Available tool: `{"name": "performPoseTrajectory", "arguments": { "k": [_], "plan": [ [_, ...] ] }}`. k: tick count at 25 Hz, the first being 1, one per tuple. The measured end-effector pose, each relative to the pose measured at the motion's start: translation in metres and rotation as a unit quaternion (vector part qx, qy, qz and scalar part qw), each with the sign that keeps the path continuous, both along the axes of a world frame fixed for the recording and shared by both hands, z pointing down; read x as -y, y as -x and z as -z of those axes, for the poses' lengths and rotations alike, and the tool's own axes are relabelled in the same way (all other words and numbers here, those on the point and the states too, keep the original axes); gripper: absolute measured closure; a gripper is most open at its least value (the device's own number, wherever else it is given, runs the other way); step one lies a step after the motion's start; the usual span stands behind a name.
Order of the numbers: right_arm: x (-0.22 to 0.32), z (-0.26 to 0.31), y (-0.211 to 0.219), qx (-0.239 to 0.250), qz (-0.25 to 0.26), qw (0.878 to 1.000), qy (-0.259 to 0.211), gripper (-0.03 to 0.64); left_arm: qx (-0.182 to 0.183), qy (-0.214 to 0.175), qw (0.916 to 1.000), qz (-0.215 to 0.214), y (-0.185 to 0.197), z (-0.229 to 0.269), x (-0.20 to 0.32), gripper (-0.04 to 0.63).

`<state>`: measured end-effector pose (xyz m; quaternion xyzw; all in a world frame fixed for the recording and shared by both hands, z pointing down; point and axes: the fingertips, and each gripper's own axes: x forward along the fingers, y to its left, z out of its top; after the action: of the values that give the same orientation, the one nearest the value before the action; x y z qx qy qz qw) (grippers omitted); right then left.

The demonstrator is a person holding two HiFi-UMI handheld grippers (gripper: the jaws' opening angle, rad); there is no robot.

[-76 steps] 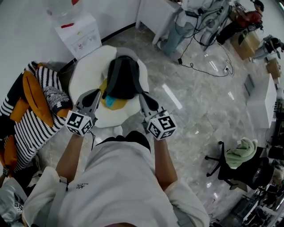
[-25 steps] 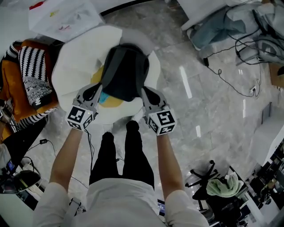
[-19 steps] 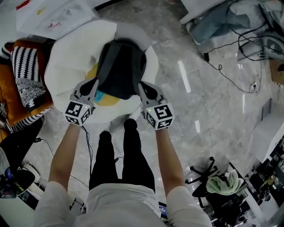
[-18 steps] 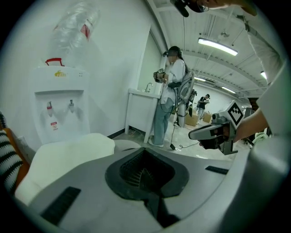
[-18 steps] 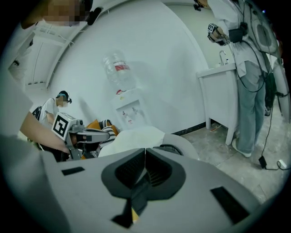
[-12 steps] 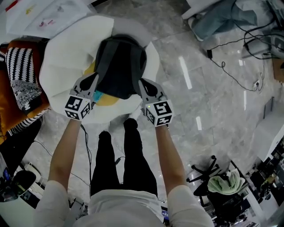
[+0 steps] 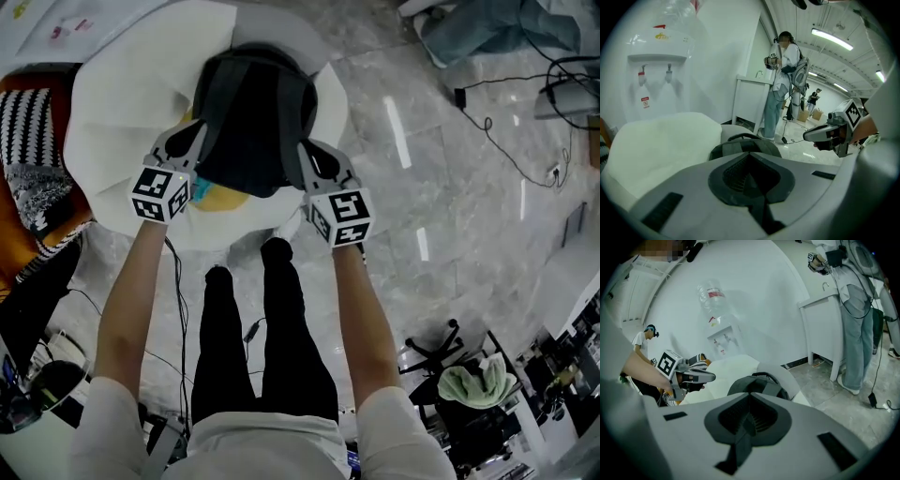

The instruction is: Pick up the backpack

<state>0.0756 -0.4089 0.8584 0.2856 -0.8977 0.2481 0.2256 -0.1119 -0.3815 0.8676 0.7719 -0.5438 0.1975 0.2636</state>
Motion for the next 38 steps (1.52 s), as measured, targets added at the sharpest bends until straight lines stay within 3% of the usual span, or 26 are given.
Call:
{"name": "performPoseTrajectory", "arguments": {
  "k": [12, 18, 27, 32, 38],
  "plan": [
    [0.015, -0.055, 0.009, -0.016, 0.011, 1.000, 0.007, 0.609, 0.025, 0.031, 0.9992, 0.000, 0.027, -0.063, 0.020, 0.589],
    [0.018, -0.077, 0.013, -0.025, 0.020, 0.999, 0.006, 0.605, 0.018, 0.057, 0.9982, 0.008, 0.031, -0.092, 0.022, 0.521],
    [0.029, -0.096, 0.011, -0.030, 0.021, 0.999, 0.011, 0.496, 0.017, 0.071, 0.9972, -0.018, 0.026, -0.112, 0.033, 0.431],
    [0.039, -0.106, 0.022, -0.038, 0.033, 0.999, 0.017, 0.445, 0.024, 0.074, 0.9964, -0.033, 0.018, -0.114, 0.044, 0.430],
    [0.052, -0.117, 0.033, -0.039, 0.031, 0.998, 0.023, 0.442, 0.019, 0.078, 0.9959, -0.040, 0.012, -0.120, 0.049, 0.431]
  ]
}}
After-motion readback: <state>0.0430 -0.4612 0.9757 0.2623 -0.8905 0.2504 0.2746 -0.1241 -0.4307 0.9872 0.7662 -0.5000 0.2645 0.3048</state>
